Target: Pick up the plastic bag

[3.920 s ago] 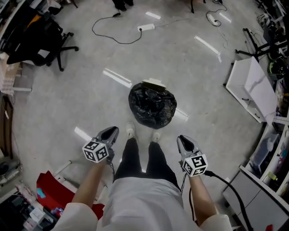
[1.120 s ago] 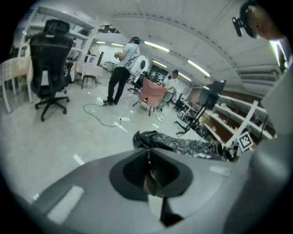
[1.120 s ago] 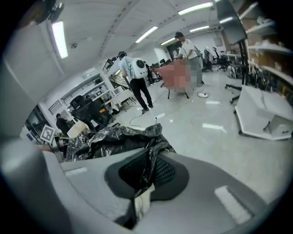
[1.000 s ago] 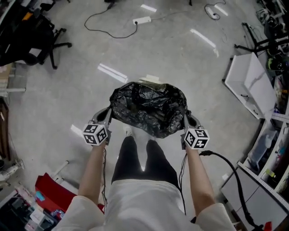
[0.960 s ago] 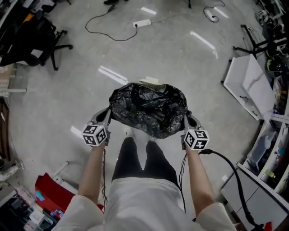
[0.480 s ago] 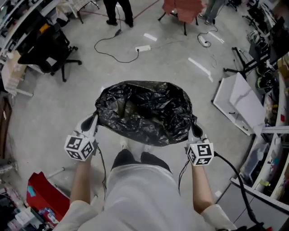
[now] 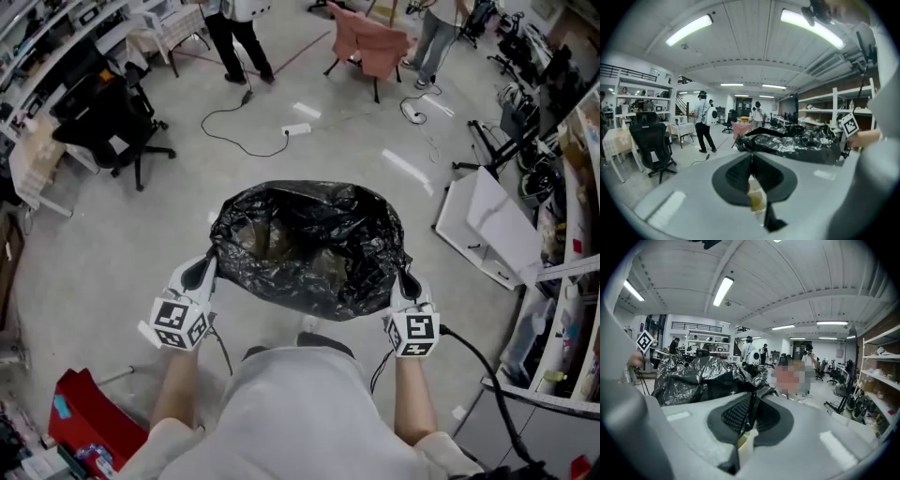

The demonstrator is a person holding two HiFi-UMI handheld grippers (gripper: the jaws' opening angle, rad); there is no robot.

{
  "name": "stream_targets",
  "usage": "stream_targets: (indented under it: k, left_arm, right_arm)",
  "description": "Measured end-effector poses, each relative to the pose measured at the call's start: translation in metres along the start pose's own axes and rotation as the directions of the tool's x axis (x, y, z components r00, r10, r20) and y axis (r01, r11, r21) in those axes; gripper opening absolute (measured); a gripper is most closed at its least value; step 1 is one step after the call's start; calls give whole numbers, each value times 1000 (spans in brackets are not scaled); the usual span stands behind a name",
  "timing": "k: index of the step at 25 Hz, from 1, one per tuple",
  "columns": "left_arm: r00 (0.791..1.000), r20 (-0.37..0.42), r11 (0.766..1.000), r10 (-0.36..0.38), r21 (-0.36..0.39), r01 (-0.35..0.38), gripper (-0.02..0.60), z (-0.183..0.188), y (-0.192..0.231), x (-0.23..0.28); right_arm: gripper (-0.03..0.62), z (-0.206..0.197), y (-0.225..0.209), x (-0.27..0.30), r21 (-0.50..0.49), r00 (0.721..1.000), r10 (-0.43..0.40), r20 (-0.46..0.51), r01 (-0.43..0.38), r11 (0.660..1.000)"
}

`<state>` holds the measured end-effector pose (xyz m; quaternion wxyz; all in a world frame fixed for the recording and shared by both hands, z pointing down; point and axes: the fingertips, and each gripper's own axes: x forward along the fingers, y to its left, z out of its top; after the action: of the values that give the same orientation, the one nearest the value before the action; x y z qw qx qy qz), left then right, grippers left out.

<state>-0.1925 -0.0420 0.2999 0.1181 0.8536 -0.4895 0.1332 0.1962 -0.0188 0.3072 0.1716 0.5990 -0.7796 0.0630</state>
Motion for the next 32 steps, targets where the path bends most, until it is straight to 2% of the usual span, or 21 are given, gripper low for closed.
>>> stream_targets:
  k: [8, 15, 22, 27, 32]
  left_arm:
    - [999, 12, 998, -32, 48, 31, 5, -13, 18, -55]
    - [996, 7, 993, -92, 77, 91, 5, -24, 28, -85]
    - [992, -39, 988, -124, 87, 127, 5, -48, 18, -106]
    - [992, -42, 989, -122, 76, 125, 5, -44, 5, -112]
    - [995, -18, 993, -101, 59, 102, 5, -33, -5, -118]
  right_arm:
    - [2, 1, 65, -36, -40, 999, -46, 29, 47, 998]
    - [2, -1, 110, -63, -33, 997, -74, 25, 75, 997]
    - [2, -28, 120, -95, -23, 995, -89, -43, 89, 996]
    - [2, -32, 119, -107, 71, 997, -63, -34, 65, 995]
    - [2, -39, 114, -119, 107, 999, -31, -32, 34, 994]
